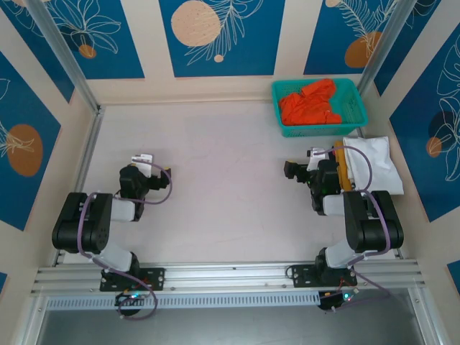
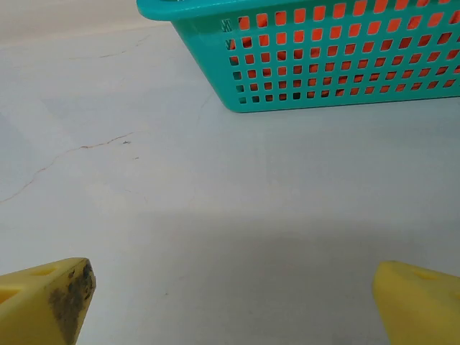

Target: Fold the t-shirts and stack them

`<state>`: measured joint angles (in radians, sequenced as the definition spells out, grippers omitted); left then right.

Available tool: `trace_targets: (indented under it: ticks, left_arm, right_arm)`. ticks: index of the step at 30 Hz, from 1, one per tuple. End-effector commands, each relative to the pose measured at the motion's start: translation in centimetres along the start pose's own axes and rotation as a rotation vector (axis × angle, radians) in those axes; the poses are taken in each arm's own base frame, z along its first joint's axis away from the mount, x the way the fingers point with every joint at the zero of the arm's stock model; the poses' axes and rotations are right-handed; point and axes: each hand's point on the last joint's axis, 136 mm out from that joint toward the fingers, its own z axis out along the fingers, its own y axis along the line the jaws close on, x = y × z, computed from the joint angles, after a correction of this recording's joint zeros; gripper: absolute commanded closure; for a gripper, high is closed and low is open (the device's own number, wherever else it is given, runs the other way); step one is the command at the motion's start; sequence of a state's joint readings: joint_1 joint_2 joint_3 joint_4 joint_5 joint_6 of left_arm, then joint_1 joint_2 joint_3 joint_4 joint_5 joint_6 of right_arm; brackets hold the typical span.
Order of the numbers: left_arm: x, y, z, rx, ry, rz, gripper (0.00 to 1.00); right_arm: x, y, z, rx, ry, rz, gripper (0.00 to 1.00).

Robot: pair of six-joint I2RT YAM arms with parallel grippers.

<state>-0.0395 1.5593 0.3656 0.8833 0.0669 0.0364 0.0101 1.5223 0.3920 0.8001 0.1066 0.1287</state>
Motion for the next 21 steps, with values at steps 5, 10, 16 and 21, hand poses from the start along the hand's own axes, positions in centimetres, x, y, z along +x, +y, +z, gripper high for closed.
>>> trace_targets:
  ticks: [5,10,16,21]
  left_arm:
    - [-1.54,0.17,0.14,0.001,-0.050,0.015,0.00]
    - [-1.55,0.17,0.14,0.001,-0.050,0.016,0.00]
    - [-1.53,0.17,0.14,0.001,-0.050,0.014,0.00]
    - [-1.58,0.20,0.16,0.000,-0.050,0.013,0.00]
  right_arm:
    - [-1.37,-0.33,0.20,0.023,-0.040,-0.027,0.01]
    - [-1.37,-0.35,0.19,0.019,-0.039,-0.024,0.01]
    - [-1.35,-0.33,0.19,0.016,-0.038,-0.023,0.01]
    - [-1.33,-0.33,0.19,0.016,-0.037,-0.023,0.01]
